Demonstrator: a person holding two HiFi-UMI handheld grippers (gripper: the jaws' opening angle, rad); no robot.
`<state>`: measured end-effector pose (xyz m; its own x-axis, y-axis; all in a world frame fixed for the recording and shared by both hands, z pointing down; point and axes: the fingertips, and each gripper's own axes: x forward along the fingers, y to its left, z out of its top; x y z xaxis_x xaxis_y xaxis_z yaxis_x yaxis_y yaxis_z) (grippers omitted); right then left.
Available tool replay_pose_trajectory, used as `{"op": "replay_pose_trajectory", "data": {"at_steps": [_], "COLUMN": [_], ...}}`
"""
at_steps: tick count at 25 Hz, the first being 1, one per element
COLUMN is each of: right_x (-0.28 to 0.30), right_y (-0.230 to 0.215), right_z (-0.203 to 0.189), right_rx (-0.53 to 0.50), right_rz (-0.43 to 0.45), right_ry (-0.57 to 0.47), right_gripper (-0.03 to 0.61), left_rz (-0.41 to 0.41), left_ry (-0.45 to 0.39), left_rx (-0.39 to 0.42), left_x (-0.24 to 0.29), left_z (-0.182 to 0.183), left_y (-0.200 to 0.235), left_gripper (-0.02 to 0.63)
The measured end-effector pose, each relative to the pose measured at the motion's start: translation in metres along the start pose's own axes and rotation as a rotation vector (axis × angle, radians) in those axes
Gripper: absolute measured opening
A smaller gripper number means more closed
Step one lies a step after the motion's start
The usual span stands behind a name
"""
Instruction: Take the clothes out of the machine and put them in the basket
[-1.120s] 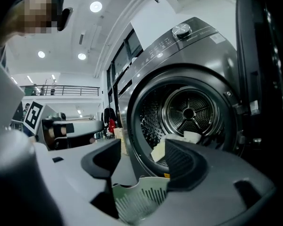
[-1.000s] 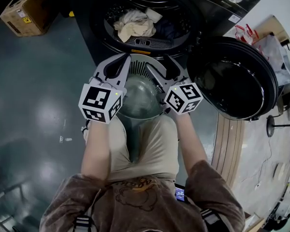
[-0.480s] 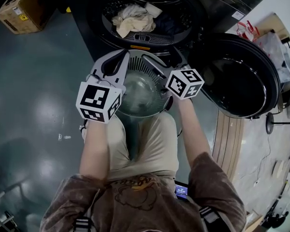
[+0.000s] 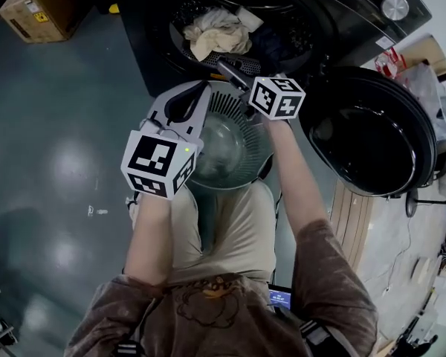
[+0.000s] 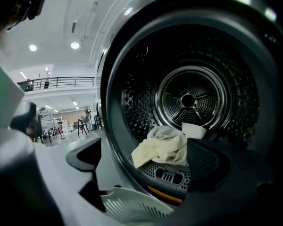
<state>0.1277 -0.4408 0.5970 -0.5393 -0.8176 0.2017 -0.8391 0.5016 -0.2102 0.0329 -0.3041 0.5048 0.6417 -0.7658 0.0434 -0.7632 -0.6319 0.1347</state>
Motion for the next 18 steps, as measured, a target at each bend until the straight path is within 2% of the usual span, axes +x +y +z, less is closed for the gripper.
{"op": "replay_pose_trajectory", "data": {"at_steps": [5,9,15,18], "right_x": [0.046,0.078,0.107,0.111], "right_y": [-0.017,-0.037,-0.055,-0.065], "right_z": [-0.008,-0.02,-0.038,-0.046], "right_rx": [-0.013,-0.037,-0.055,-0.037], "right_rz": [-0.028,-0.094,-0.156,-0.197], "right_ry": [0.042,0.096,0.171,0.201], "right_gripper": [0.557,0.557,0.552,0.516], "left_rz": [0.013,0.008,-0.006,-0.006], "left_ry": [0.023,0.06,0.102,0.105], "left_rx": [-0.017,-0.002,-0.024,-0.044], "left_x": [0.007,0.013,0.016,0.017], "left_z": [-0.006,-0.013,-0.017,-0.018], "left_y": [0.008,0.009,0.012,0.015], "left_gripper": [0.006,0.006,0.006,0.006]}}
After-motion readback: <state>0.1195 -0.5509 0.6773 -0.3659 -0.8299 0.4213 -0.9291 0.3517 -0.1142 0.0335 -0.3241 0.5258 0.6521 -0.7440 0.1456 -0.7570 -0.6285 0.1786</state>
